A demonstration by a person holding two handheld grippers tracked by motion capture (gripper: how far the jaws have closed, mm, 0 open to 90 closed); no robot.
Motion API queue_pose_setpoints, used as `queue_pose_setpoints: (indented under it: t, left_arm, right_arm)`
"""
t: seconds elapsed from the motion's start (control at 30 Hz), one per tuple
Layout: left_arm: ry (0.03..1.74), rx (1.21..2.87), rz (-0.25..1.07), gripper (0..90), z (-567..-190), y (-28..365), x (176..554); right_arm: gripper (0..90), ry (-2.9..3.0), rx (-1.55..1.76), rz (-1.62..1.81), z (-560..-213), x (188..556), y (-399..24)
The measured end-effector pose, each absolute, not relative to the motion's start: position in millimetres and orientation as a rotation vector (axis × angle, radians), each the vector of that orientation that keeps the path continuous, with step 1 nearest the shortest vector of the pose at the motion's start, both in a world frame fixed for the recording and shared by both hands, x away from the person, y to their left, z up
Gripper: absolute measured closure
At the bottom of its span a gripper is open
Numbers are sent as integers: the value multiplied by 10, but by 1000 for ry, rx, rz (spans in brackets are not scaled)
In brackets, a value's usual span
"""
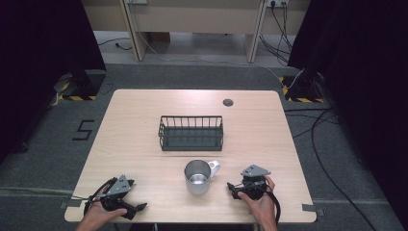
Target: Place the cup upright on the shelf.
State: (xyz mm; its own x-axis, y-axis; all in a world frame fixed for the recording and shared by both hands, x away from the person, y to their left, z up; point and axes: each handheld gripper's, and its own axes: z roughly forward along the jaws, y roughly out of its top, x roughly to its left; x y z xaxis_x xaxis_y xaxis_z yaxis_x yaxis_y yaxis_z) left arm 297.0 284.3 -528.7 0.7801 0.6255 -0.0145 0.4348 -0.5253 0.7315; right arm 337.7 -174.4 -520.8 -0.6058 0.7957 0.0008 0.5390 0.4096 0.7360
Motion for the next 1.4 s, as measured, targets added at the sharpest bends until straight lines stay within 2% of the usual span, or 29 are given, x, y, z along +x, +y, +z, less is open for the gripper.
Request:
queue_pose_setpoints:
  t: [0.27,0.4,0.47,0.6,0.8,1.4]
  left_arm:
    - [783,2208,321,0,-5287,2843,2971]
    - [783,2208,322,0,-5287,2843,2971]
    - [783,2209,322,0,-5287,2843,2971]
    - [784,2208,322,0,-5287,2843,2970]
    - [783,2208,322,0,-5287,2843,2971]
    - [784,2208,322,0,-5287,2843,2970]
  right_arm:
    - [197,2301,1073,1090,-5116,3370,-1744]
    - [278,2305,998,1112,-5042,3357,-1702]
    - [288,2304,992,1115,-5036,3357,-1696]
    - [390,2294,926,1155,-4963,3383,-1638]
    - [452,2294,843,1189,-4880,3435,-1540]
    - [593,2295,717,1237,-4844,3612,-1262]
